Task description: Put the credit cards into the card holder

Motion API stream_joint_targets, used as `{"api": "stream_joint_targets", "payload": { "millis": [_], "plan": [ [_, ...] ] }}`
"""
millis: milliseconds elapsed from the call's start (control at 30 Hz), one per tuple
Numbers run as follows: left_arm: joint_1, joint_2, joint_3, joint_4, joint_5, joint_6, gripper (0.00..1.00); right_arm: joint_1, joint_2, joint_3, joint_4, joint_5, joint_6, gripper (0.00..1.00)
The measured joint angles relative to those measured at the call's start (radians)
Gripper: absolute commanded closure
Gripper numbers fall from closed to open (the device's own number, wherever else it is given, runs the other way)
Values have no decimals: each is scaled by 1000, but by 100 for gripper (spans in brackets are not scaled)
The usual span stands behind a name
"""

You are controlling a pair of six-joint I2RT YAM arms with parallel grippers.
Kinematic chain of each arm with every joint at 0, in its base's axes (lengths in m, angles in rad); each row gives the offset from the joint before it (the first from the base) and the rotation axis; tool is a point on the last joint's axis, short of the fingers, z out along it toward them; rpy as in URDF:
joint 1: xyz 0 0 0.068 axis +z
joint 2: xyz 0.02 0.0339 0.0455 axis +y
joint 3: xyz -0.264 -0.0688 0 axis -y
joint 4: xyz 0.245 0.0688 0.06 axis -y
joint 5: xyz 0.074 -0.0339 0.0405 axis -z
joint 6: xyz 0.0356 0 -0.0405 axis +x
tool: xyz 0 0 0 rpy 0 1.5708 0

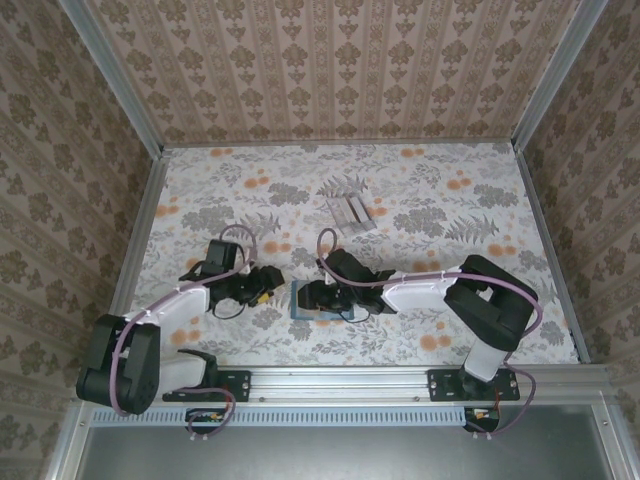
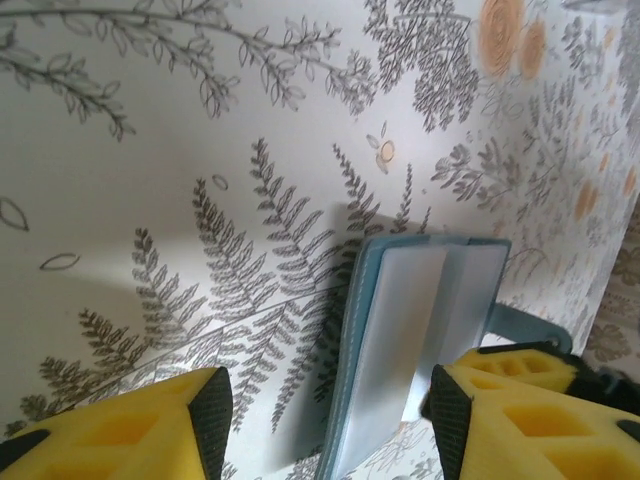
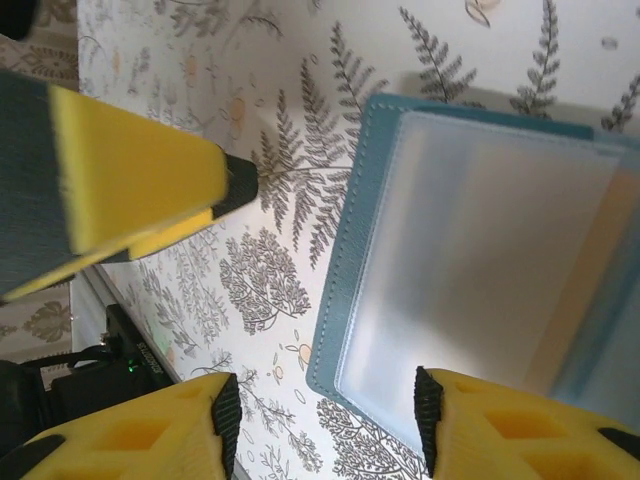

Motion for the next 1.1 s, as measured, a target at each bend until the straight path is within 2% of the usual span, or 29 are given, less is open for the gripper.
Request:
{"api": "stream_joint_targets", "payload": {
  "millis": [100, 267, 433, 567, 700, 833, 1100],
  "plan": [
    [0, 0, 0, -13, -3, 11, 42, -35, -62, 22, -83, 43, -56, 45],
    [-22, 3, 18, -40, -31, 39, 41, -89, -143, 202, -339, 289, -206, 43],
    [-68, 3, 72, -98, -88, 74, 40, -143, -138, 395, -551, 547, -336, 34],
    [-88, 8, 108, -134, -126, 91, 40, -219, -69, 500, -646, 670, -429, 29],
    [-104, 31, 126, -140, -151, 97, 40, -278, 42, 564, -691, 687, -534, 22],
    [-126, 59, 131, -154, -166, 97, 39, -298, 183, 674, -756, 659, -639, 23],
    [-172, 71, 131, -154, -187, 95, 39, -360, 335, 816, -819, 570, -738, 26]
  ]
}}
